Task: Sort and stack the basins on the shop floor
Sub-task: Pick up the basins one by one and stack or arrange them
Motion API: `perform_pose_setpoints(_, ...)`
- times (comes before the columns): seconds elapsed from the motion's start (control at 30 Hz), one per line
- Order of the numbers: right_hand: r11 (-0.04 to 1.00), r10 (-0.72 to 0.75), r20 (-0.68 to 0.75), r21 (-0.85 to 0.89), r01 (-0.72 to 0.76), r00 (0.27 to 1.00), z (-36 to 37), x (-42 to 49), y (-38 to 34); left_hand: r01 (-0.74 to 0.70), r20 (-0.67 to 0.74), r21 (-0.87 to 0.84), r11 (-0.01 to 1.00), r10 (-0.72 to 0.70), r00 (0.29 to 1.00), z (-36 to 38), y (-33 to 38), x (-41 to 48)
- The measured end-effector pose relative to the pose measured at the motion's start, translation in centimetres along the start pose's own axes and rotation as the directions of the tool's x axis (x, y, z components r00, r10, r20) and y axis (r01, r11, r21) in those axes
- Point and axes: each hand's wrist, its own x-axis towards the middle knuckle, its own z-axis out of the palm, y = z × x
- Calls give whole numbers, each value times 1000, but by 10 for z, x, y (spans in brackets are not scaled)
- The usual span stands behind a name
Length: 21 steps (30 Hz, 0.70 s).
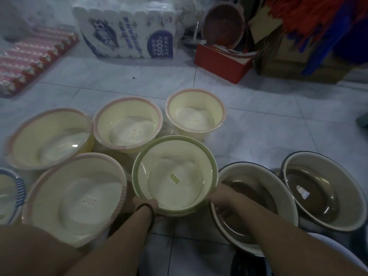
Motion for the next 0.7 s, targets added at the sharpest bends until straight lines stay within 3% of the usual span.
perform_pose_setpoints(0.1, 983, 53, -107, 181, -32, 993, 30, -24, 24, 58, 15, -109, 992, -57, 998, -5, -48, -13)
perform_pose_setpoints(0.17, 919, 106, -163, 392, -34, 981, 63, -40, 48, 118, 62, -256, 960, -105, 993, -7, -76, -35)
perform_pose_setpoints(0.23, 767, 129, -169, 641, 9, 977, 95, -56, 67, 168, 133, -290, 942, -134, 982, -12, -105, -56)
perform_pose_setpoints(0.33, 560, 83, -131, 826, 63, 988, 121, -73, 83, 169, 170, -203, 964, -136, 976, -29, -137, -71)
perform_pose_setpoints(0.43, 468, 48, -127, 879, 90, 991, 125, -85, 98, 79, 209, -45, 996, -67, 976, -51, -153, -78)
perform_pose_setpoints(0.53, 481, 94, -97, 876, 40, 991, 132, -103, 114, 154, 273, -151, 976, -109, 956, -75, -154, -102)
perform_pose_setpoints(0.7, 491, 162, -80, 871, -10, 984, 135, -112, 126, 213, 306, -190, 958, -149, 940, -92, -155, -110)
